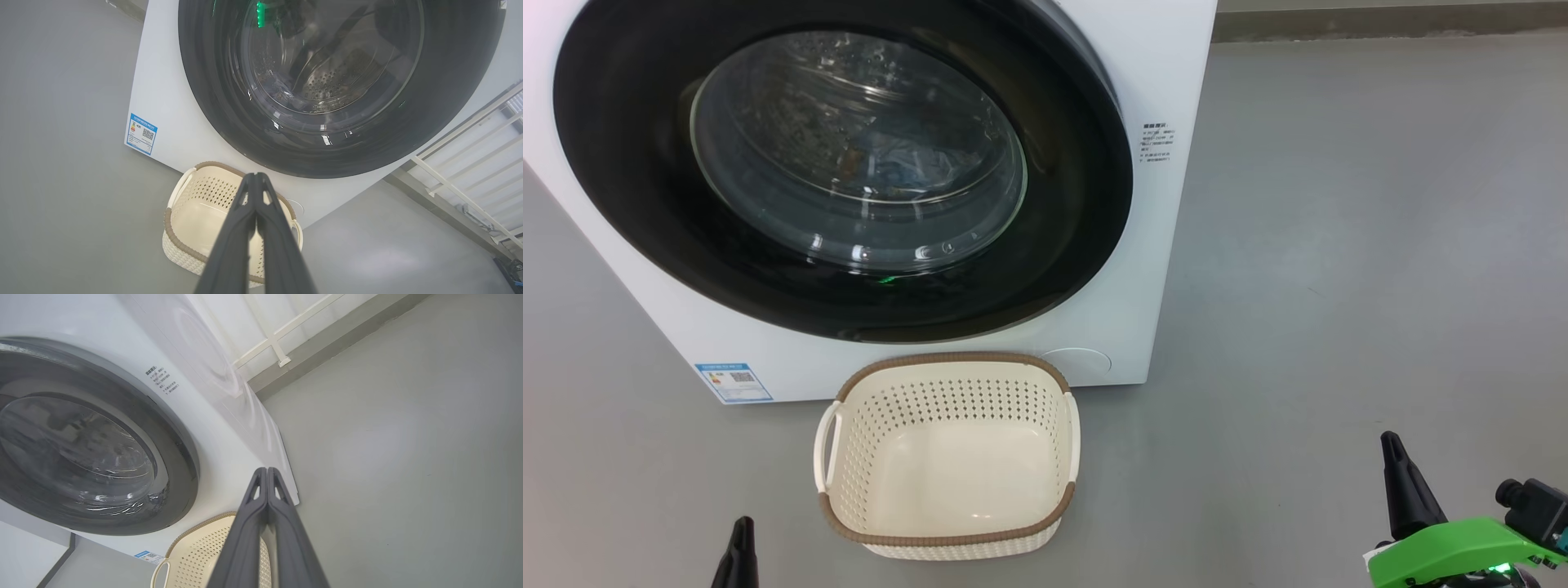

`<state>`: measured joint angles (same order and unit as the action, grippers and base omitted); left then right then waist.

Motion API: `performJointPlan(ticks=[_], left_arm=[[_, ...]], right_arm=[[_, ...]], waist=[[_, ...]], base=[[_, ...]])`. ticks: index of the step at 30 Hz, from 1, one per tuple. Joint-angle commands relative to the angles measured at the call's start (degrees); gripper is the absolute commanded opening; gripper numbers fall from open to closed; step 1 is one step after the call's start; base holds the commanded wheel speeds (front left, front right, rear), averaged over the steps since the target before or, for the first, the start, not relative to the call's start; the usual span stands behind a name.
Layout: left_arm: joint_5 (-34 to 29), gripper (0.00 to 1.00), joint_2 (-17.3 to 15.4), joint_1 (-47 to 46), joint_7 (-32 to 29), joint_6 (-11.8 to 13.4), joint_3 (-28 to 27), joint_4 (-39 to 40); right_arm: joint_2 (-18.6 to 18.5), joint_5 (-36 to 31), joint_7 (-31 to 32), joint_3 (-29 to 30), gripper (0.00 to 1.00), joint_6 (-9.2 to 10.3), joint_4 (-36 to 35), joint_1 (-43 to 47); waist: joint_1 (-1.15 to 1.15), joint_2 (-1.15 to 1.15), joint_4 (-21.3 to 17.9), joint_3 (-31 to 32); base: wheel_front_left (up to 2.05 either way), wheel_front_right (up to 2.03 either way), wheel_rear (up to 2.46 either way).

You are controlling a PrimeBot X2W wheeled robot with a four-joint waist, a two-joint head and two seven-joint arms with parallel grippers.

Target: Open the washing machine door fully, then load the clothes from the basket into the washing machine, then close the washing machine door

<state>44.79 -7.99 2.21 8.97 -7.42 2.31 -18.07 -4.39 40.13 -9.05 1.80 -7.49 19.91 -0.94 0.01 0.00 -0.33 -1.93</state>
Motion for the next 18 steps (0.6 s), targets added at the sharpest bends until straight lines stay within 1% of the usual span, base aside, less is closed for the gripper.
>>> performJointPlan(ticks=[1, 18], left_arm=[[1.45, 0.00, -0.60, -2.69, -0.36, 0.47, -1.18, 1.86], [10.13, 0.00, 0.48, -3.79, -3.22, 0.73, -2.65, 2.62]], right_arm=[[-0.57, 1.75, 0.42, -0.03, 0.00, -0.01, -1.71, -2.52], [-0.18, 11.25, 3.29, 0.89, 0.00, -0.01, -2.38, -3.19]], waist=[[0.00, 0.00, 0.01, 0.02], [0.00, 0.00, 0.07, 0.40]], base=[[0.00, 0.00, 0.00], [0.00, 0.00, 0.00]])
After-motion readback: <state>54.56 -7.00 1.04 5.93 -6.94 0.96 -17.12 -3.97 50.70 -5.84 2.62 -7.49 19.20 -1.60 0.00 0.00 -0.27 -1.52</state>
